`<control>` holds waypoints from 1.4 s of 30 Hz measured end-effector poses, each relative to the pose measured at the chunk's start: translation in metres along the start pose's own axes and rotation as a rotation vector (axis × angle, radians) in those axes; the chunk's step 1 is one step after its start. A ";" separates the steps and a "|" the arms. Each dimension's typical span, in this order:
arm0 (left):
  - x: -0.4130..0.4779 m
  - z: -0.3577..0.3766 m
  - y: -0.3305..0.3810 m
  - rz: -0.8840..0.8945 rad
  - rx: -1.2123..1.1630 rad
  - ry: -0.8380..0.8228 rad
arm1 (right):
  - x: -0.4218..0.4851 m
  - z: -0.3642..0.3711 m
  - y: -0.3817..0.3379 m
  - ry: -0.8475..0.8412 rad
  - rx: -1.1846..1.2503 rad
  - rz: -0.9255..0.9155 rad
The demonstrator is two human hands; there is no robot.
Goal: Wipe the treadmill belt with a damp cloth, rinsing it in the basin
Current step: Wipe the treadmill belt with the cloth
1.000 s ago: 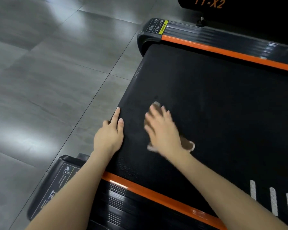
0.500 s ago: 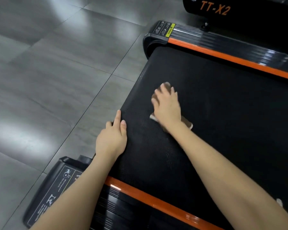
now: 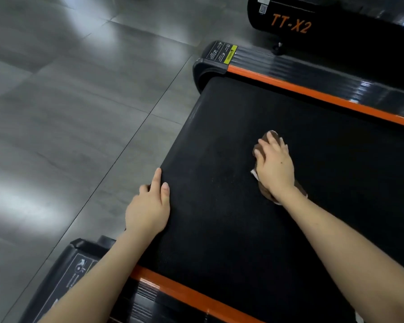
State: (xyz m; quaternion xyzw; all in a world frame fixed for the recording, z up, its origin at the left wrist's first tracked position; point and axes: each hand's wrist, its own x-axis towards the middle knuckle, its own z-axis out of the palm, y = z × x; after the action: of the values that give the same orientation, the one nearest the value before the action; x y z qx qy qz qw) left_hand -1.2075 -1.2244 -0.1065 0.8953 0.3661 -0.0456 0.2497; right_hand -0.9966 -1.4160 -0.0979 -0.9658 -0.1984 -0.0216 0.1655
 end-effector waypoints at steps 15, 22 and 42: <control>0.088 0.016 0.081 0.053 0.140 0.186 | 0.043 0.007 0.001 -0.039 0.042 -0.134; 0.090 0.018 0.079 0.063 0.123 0.214 | 0.121 0.034 -0.070 -0.022 0.013 -0.124; 0.089 0.017 0.083 0.054 0.167 0.212 | 0.133 0.043 -0.081 -0.154 0.040 -0.590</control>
State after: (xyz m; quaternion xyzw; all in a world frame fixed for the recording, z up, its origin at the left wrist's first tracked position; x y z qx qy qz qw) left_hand -1.0848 -1.2267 -0.1106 0.9222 0.3613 0.0259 0.1354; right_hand -0.9074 -1.2817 -0.0985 -0.8618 -0.4828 0.0082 0.1554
